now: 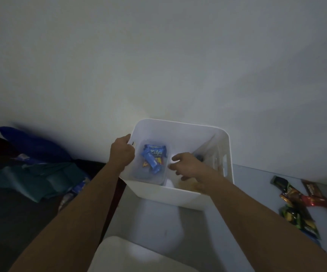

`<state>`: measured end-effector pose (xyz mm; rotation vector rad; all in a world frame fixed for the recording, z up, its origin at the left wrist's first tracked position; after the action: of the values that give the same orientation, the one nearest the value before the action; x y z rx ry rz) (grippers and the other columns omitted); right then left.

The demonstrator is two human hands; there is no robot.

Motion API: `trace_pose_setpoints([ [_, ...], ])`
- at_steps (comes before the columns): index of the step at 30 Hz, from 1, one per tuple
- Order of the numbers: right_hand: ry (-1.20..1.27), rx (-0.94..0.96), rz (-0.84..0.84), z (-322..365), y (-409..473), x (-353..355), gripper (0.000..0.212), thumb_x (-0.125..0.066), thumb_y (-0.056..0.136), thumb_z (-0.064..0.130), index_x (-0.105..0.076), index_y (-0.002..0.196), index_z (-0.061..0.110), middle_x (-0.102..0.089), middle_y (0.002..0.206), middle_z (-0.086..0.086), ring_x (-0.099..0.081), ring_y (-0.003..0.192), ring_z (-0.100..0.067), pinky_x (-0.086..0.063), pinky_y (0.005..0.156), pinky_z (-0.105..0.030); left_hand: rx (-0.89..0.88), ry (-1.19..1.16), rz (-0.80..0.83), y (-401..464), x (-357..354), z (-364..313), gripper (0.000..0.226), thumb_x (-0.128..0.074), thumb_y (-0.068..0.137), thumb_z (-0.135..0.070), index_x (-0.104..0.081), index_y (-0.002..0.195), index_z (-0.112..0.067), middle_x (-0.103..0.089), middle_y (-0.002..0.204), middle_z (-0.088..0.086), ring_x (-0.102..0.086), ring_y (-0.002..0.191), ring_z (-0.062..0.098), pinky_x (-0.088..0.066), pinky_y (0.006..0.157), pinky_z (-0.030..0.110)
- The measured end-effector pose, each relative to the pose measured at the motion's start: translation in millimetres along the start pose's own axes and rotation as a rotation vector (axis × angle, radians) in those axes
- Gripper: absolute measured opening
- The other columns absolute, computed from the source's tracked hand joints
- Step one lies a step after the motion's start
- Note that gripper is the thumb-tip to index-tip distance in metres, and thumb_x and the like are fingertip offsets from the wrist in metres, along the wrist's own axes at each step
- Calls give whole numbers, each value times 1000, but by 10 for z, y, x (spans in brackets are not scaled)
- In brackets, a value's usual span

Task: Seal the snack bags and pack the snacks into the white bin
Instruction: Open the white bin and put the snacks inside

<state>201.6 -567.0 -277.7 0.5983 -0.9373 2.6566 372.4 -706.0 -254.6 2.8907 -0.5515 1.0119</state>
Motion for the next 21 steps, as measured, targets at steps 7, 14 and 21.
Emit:
trace_pose_setpoints([
  [7, -177, 150, -273, -402, -417, 378, 37, -65, 85, 24, -64, 120, 10, -69, 110, -6, -63, 101, -18, -45, 90, -23, -32, 13, 26, -125, -214, -291, 44, -39, 59, -15, -69, 87, 0, -70, 86, 21, -64, 81, 36, -52, 71, 40],
  [14, -362, 435, -655, -678, -1031, 734, 15, -60, 86, 16, -71, 96, 15, -72, 85, -5, -64, 73, -21, -45, 66, -22, -11, 97, -48, -105, -265, -390, 34, -49, 76, -3, -69, 103, 4, -69, 102, 25, -64, 97, 40, -49, 80, 36],
  [21, -163, 409, -903, -1038, -1539, 1233, 17, -62, 86, 13, -71, 101, 10, -73, 88, -6, -66, 73, -16, -54, 73, -26, -198, 289, -183, -429, -434, -863, 48, -59, 82, -14, -52, 128, -1, -51, 132, 22, -45, 123, 41, -36, 103, 49],
])
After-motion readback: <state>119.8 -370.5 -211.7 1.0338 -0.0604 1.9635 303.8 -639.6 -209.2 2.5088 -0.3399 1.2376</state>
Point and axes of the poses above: each hand's wrist, its own y-axis towards the middle knuckle, its own x-axis out of the back of the hand, z = x × y, the point moved 4 cm from there along y, towards the middle knuckle
